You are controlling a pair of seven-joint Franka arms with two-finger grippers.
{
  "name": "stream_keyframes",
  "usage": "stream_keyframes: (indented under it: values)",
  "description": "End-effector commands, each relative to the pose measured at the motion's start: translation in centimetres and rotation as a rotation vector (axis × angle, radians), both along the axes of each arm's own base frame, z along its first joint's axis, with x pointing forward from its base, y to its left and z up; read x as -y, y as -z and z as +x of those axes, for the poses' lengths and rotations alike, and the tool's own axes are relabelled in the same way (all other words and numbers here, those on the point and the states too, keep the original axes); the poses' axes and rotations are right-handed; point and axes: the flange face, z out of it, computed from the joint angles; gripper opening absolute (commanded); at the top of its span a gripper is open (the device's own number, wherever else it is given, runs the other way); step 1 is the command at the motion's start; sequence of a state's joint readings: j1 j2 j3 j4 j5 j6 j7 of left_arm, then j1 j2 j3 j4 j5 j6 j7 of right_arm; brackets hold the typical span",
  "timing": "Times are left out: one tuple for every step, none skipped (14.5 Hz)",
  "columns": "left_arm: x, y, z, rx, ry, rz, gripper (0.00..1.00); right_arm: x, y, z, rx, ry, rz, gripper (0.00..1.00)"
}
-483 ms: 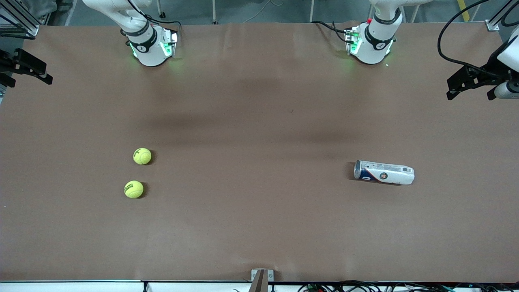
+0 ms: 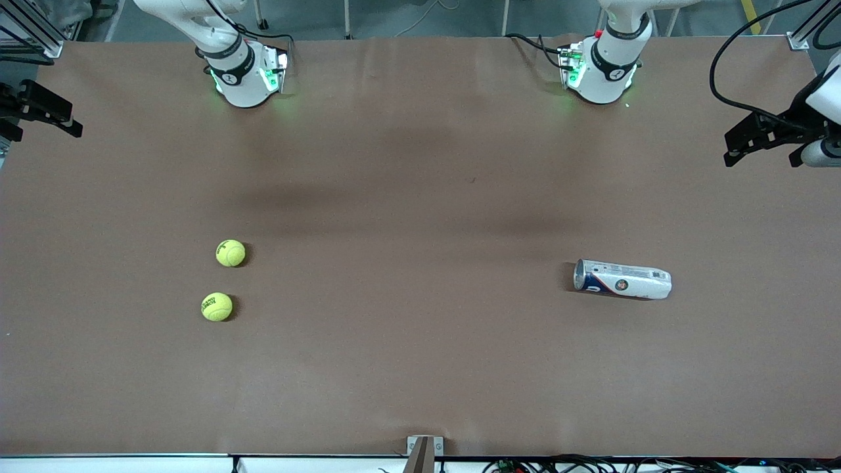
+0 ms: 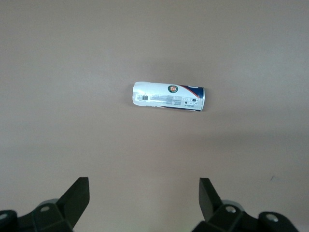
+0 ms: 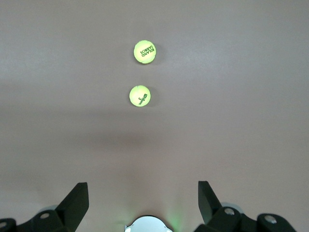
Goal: Insert tennis ball vertically with right arm
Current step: 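Move the left gripper toward the tube while the right gripper approaches the balls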
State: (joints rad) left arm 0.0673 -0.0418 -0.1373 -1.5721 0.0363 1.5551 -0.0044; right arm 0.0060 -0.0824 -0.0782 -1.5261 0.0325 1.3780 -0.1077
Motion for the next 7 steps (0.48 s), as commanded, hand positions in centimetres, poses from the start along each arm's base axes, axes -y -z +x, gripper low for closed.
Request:
stream_keyframes:
  values:
    - [-0.2,0.8,1.1,-0.023,0.019,-0.011,1.0,0.2,-0.5,-0.8,0.017,-0.006,-0.005,1.0]
    - [-0.2,1.0,1.2,-0.026,0.019,-0.011,1.0,0.3,-0.6,-0.8,0.018,-0.005,-0.006,1.0]
    - [-0.2,1.4,1.3,-0.034,0.02,-0.011,1.0,0.3,-0.6,-0.7,0.019,-0.003,-0.01,1.0]
    - [-0.2,2.2,1.4,-0.049,0.022,-0.01,1.0,0.3,-0.8,-0.6,0.024,-0.003,-0.01,1.0]
    - [0.0,2.9,1.5,-0.055,0.025,-0.01,1.0,0.2,-0.7,-0.4,0.027,-0.004,-0.011,1.0]
    - [0.1,3.8,1.8,-0.064,0.027,-0.011,1.0,0.1,-0.5,-0.2,0.024,-0.007,-0.012,1.0]
    - [0.0,4.7,1.8,-0.073,0.026,-0.009,1.0,0.0,-0.7,-0.1,0.031,-0.007,-0.013,1.0]
